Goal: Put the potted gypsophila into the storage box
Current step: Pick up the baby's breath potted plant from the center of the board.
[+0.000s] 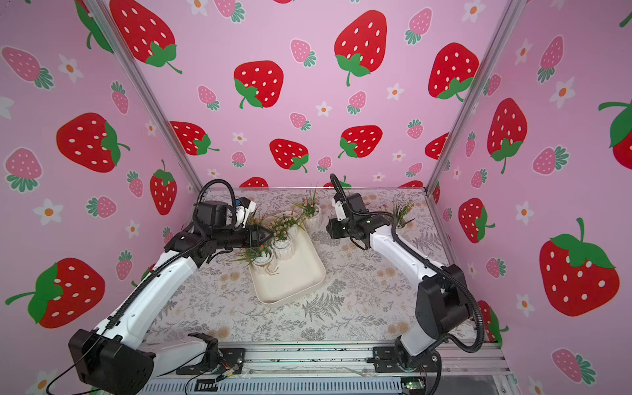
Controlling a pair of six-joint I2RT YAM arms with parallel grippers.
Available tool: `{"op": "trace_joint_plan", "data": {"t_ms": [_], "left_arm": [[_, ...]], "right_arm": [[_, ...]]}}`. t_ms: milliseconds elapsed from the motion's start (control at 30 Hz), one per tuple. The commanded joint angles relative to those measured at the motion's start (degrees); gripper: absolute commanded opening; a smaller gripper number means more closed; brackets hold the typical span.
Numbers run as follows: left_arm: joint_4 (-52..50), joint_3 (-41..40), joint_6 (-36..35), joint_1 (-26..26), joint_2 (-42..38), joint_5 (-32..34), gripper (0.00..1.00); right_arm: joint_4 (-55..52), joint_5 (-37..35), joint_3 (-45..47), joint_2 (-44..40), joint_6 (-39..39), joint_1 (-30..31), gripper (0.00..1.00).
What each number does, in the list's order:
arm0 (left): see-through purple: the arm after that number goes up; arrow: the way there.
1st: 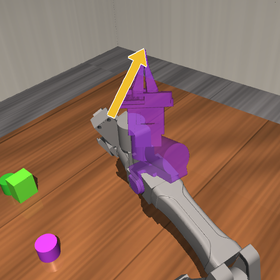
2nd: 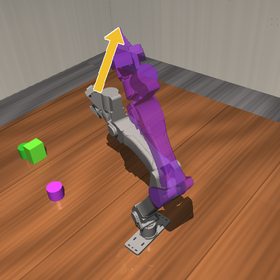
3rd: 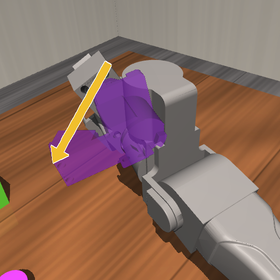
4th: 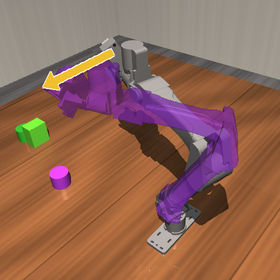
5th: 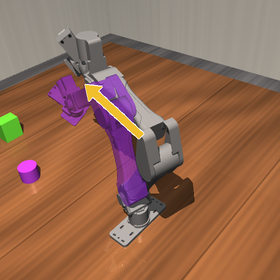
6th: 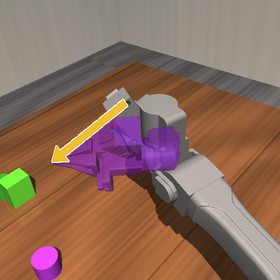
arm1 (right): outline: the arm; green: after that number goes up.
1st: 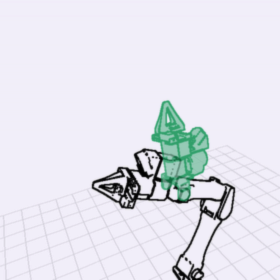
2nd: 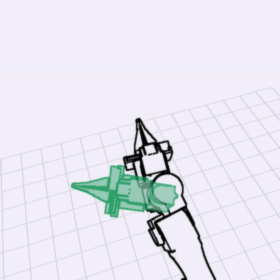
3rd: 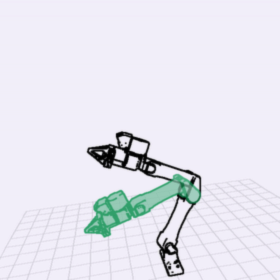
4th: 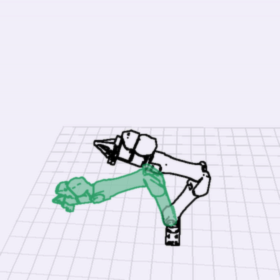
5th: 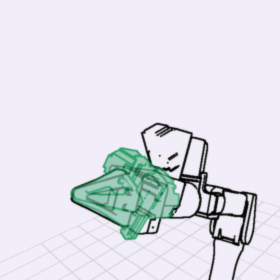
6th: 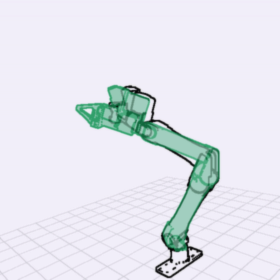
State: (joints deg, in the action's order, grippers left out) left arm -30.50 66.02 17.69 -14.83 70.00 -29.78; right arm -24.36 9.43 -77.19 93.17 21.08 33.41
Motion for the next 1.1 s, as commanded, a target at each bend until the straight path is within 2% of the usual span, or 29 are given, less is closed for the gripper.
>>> {"op": "trace_joint_plan", "data": {"t_ms": [0, 167, 600, 900, 1067], "left_arm": [[0.97, -0.55, 0.37, 0.16, -1.24, 2.17, 0.47], [1.68, -1.22, 0.98, -0.27, -1.65, 5.98, 0.47], [5.96, -4.17, -1.1, -2.22, -4.23, 7.6, 0.48], [5.45, -4.1, -1.84, -2.22, -4.43, 8.12, 0.49], [5.11, -3.89, -2.04, -2.25, -4.17, 8.23, 0.49]], "right_arm": [[-3.04, -0.07, -5.49, 4.89, 1.11, -1.31, 0.38], [-5.11, 0.3, -14.83, 13.4, 2.2, -2.35, 0.39], [-8.58, 1.99, -34.55, 31.23, 3.64, -3.95, 0.41], [-11.18, 2.92, -46.09, 40.29, 4.39, -3.94, 0.4], [-12.45, 3.18, -50.35, 44.01, 5.01, -3.88, 0.37]]}}
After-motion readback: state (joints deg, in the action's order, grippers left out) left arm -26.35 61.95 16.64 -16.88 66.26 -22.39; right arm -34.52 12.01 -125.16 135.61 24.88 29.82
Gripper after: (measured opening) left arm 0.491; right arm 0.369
